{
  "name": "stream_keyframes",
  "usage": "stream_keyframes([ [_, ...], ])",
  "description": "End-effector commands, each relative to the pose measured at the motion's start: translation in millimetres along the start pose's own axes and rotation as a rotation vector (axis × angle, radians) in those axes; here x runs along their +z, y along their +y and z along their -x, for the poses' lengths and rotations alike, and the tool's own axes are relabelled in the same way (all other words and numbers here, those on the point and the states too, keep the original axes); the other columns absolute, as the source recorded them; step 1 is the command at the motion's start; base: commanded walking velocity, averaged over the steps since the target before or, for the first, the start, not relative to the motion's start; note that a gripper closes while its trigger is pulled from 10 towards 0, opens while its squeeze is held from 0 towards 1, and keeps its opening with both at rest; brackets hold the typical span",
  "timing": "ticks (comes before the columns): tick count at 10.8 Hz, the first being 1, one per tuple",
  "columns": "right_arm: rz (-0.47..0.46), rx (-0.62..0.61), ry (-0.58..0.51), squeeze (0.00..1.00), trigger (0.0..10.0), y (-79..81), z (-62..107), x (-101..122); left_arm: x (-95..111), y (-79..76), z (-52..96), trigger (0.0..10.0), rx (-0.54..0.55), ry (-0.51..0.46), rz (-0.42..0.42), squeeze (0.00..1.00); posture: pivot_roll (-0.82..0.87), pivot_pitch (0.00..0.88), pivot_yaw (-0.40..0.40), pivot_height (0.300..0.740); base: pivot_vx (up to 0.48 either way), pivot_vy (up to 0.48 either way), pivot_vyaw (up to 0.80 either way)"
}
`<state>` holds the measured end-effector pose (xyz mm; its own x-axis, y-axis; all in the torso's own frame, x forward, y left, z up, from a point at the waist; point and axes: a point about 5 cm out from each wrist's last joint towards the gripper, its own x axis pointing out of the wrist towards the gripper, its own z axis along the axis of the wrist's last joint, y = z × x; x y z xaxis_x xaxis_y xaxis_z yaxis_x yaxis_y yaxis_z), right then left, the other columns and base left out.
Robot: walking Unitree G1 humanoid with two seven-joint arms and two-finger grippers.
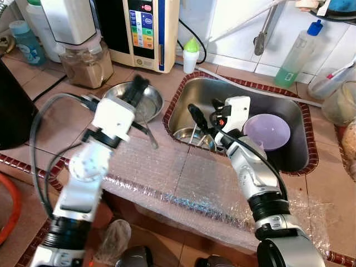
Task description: Kitchen organization
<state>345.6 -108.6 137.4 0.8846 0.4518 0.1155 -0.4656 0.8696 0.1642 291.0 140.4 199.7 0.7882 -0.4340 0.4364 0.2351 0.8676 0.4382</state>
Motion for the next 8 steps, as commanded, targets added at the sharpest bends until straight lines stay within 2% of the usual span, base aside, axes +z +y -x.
stream_keyframes([
  [1,0.019,-0.004,-0.022,0.00,10.0,-0.2,-3.6,6,-5,0.5,1.9,0.0,-0.016,0.028,0.004,0.00,0.02,0.016,-0.007,0.740,0.000,0.000,0.00],
  [3,0.020,-0.006,-0.016,0.00,10.0,-0.8,-2.9,4,-12,1.1,8.1,0.0,0.008,0.068,-0.004,0.00,0.02,0.020,-0.011,0.740,0.000,0.000,0.00],
  [5,0.020,-0.005,-0.015,0.00,10.0,-0.5,-3.5,3,-22,6.6,17.5,0.0,0.111,0.135,-0.021,0.00,0.02,0.024,-0.013,0.740,0.000,0.000,0.00],
  [6,0.020,-0.005,-0.014,0.00,10.0,-0.7,-3.0,2,-26,6.6,21.9,4.2,0.145,0.167,0.003,0.00,0.02,0.024,-0.015,0.740,0.000,0.000,0.00],
  [7,0.019,-0.005,-0.012,0.00,10.0,-0.5,-2.5,2,-29,4.7,27.4,10.0,0.165,0.186,0.027,1.00,0.02,0.026,-0.016,0.740,0.000,0.000,0.00],
  [8,0.019,-0.006,-0.007,0.00,10.0,-1.0,-1.9,0,-32,2.2,34.4,10.0,0.198,0.203,0.050,1.00,0.02,0.028,-0.016,0.740,0.000,0.000,0.00],
])
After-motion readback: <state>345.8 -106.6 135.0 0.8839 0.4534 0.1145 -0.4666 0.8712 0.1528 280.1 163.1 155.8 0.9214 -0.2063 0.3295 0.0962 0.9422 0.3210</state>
